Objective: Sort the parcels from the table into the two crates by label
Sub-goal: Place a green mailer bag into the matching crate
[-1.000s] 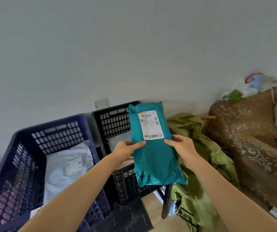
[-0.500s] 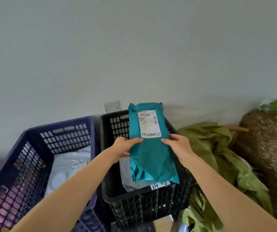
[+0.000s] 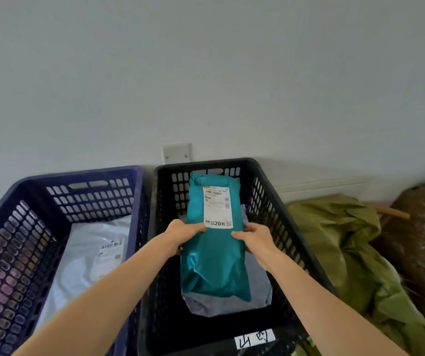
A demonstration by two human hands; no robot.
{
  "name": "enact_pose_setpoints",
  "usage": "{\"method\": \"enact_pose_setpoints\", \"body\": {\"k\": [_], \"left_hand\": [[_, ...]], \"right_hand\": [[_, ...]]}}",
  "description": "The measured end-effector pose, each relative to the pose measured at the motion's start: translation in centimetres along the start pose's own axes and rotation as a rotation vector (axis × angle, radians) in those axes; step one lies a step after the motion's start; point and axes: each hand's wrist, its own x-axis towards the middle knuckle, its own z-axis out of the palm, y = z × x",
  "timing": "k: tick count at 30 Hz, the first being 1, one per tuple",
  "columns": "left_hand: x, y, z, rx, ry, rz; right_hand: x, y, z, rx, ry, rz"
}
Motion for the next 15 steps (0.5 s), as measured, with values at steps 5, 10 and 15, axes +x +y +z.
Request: {"method": "enact_pose_setpoints", "body": {"k": [5, 10, 15], "left_hand": [[2.6, -1.3, 1.5, -0.038, 0.043, -0.084], [6.1, -3.2, 2.3, -0.023, 0.156, -0.149], [8.3, -4.4, 2.7, 0.026, 0.25, -0.203]], "right_hand": [[3.4, 1.9, 0.4, -0.075, -0.063, 0.116], [6.8, 3.4, 1.6, -0.111, -0.128, 0.195], [9.2, 4.7, 2.7, -0.141, -0.205, 0.219]]}}
